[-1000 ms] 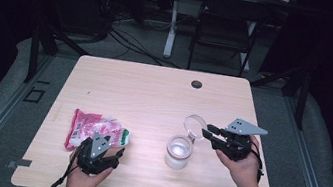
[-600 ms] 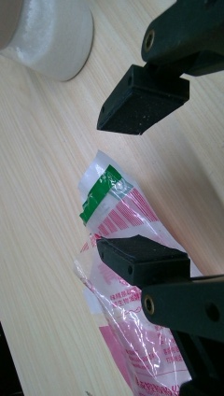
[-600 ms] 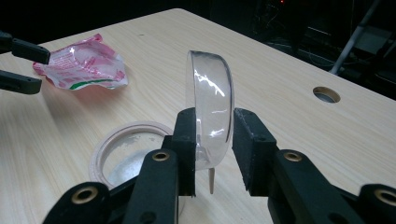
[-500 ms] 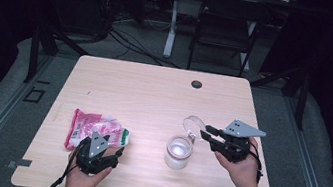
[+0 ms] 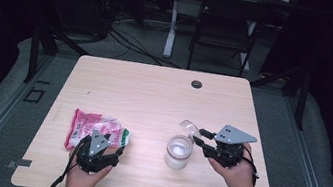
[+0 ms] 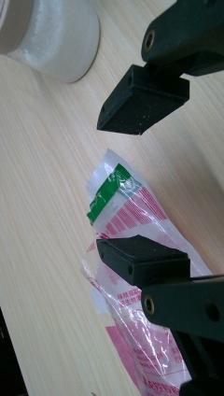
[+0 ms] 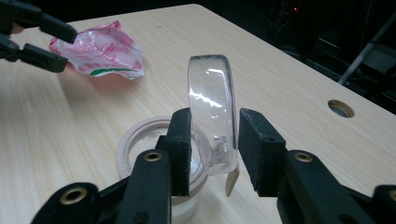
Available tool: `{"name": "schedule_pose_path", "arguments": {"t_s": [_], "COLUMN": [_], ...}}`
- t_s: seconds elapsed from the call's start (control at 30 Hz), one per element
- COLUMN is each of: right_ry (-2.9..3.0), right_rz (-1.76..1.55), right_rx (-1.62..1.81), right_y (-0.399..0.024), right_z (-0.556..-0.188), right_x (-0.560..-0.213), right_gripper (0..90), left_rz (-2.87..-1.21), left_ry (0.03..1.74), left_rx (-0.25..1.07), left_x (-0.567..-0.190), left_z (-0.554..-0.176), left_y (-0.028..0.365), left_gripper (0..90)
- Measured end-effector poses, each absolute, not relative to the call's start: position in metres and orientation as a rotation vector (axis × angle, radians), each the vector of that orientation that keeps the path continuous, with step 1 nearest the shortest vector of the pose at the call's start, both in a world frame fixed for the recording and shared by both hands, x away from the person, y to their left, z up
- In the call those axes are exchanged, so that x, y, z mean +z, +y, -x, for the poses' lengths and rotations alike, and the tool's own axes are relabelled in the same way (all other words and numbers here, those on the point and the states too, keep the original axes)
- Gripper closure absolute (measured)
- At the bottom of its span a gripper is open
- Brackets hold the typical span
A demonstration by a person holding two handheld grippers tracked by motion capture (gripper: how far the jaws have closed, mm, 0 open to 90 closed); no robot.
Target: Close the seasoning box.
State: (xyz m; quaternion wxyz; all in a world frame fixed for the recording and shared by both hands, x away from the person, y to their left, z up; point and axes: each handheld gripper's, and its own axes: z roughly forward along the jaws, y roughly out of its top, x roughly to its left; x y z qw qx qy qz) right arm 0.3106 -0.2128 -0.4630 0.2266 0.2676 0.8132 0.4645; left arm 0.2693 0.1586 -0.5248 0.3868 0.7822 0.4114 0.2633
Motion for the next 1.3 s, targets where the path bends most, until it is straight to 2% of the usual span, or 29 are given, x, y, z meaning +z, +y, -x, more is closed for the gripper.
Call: {"name": "schedule_pose_path", "arguments": {"t_s": [0.87,1.3], "right_ry": [2.291,2.331], "right_rz": [-0.587,-0.567], "right_rx": [1.165,1.177], "right_y": [-0.193,-0.19], "right_z": [-0.294,-0.294], "right_x": [-0.473,-0.477], "right_gripper": [55.1,56.7], "left_rz": [-1.992,-1.994], "left_ry": [1.03,1.035], "left_rx": [0.658,0.661], "left_x": [-0.526,-0.526], "left_z": [-0.275,-0.275], "left_y": [0.153,0.155], "left_gripper": [36.8,36.8]}}
